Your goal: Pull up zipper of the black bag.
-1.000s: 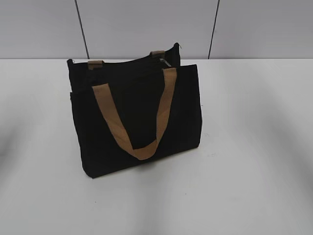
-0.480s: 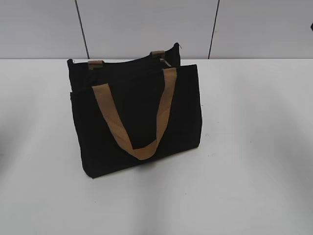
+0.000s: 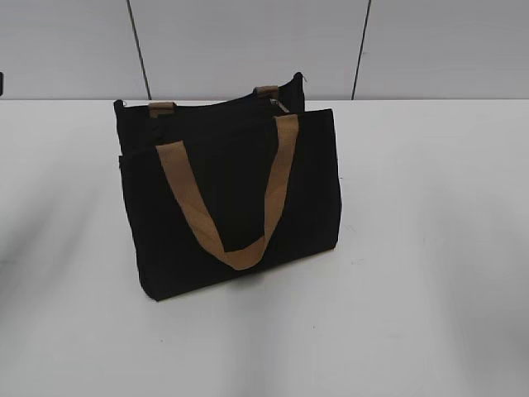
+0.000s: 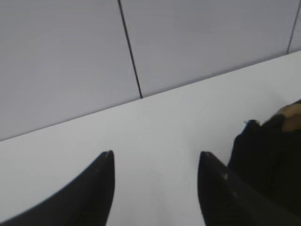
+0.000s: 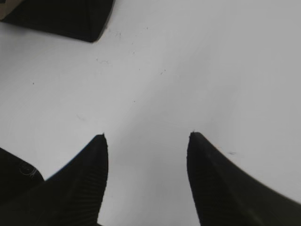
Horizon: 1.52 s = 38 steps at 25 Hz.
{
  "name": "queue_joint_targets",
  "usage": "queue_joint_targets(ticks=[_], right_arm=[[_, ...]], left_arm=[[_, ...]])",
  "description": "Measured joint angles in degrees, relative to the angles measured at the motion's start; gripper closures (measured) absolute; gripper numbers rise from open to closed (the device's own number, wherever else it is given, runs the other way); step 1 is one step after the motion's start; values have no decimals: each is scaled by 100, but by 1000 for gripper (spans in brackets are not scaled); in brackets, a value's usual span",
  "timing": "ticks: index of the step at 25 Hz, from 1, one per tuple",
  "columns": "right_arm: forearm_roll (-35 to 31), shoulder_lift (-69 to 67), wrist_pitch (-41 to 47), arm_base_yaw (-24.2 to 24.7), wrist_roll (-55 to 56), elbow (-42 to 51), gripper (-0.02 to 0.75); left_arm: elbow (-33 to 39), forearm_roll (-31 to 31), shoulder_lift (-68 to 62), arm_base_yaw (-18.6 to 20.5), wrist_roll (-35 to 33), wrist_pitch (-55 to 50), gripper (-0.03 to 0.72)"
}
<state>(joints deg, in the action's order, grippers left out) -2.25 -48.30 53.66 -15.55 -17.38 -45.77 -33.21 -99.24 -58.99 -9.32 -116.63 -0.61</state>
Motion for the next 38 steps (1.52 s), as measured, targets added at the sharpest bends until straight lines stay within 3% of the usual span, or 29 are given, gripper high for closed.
queue_joint_targets(ticks=[10,15,24,26,33,35,38], right_arm=[[-423,2106,279,0,-39,1574,314],[-429,2858,954,0,-50,1662,314],[-514,4132,975,0,-67,1781,314],[-520,4188,975,0,-72,1781,314],[-520,4188,975,0,-78,1781,314],[-520,4188,975,0,-78,1788,314],[-520,4188,975,0,-78,1787,316]], left_arm=[[0,-10,0,0,-12,-122,268],[0,-12,0,0,-12,-122,271],[0,50,0,0,-12,-262,276],[0,594,0,0,-12,-665,277],[0,3991,0,0,208,-2935,307],[0,4832,0,0,1022,-3027,311],[-34,6505,0,0,3516,-2974,312]])
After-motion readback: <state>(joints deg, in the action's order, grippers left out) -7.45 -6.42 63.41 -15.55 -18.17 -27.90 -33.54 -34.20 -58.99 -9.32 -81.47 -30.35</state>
